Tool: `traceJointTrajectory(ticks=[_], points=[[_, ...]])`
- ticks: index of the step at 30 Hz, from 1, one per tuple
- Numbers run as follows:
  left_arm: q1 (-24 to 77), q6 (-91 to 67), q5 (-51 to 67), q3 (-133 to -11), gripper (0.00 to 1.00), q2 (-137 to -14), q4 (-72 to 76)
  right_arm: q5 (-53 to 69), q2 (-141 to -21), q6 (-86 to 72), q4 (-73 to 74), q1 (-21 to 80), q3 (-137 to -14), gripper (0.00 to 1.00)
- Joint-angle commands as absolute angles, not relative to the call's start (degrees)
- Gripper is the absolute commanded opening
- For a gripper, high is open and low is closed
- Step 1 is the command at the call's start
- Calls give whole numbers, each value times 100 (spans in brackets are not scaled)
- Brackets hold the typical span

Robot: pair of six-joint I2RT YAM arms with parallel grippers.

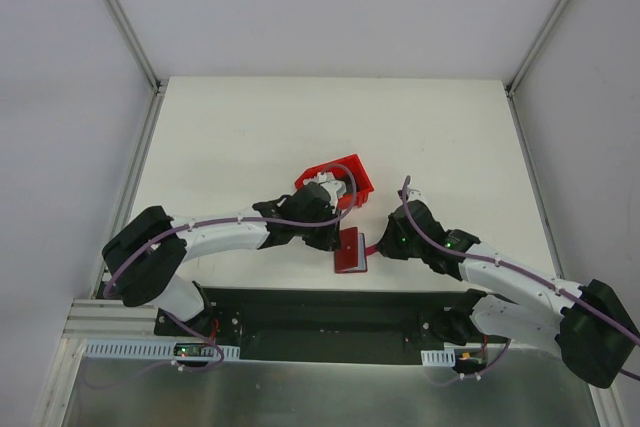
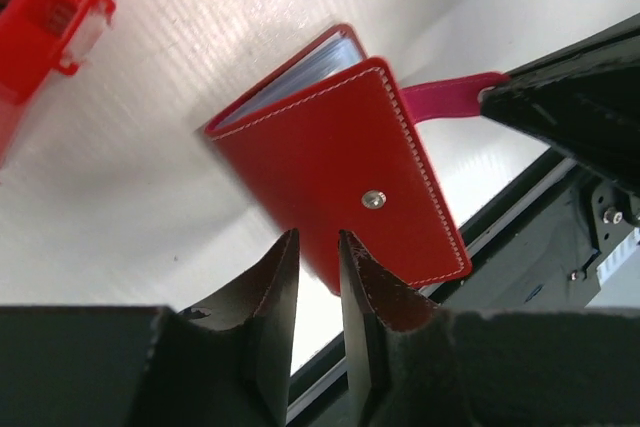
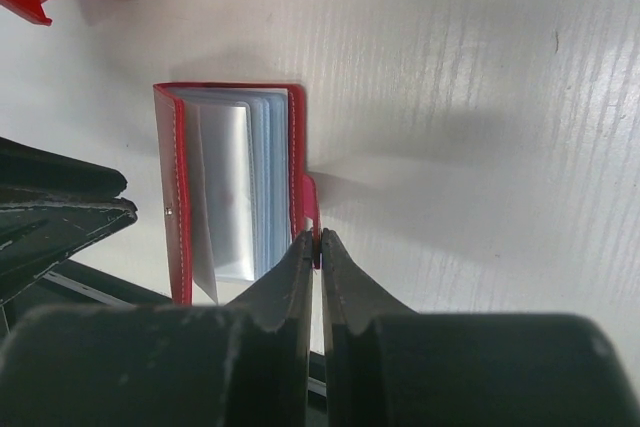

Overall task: Put the credit cards into the card holder
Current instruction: Close the card holder at the center of the board.

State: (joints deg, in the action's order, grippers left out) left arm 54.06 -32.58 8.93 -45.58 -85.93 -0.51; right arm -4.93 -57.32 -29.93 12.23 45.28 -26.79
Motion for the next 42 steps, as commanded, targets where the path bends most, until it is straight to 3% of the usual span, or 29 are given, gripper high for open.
traceJointTrajectory(ticks=[1, 10, 16, 24, 42], points=[[5458, -3217, 1046, -4605, 22, -8525, 457, -404, -5669, -3050, 1090, 4500, -2716, 6], [5458, -3481, 598, -4641, 25, -8569, 606, -281, -5774, -3050, 1055, 4509, -2760, 6], [5458, -3358, 992, -4869, 31, -8543, 615, -255, -5792, -3059, 1046, 4500, -2742, 6], [5467, -3357, 1538, -4974, 31, -8938, 914, -228, -5836, -3067, 1020, 4500, -2760, 6], [5458, -3480, 1011, -4685, 29, -9360, 905, -62, -5862, -3094, 897, 4509, -2795, 6]])
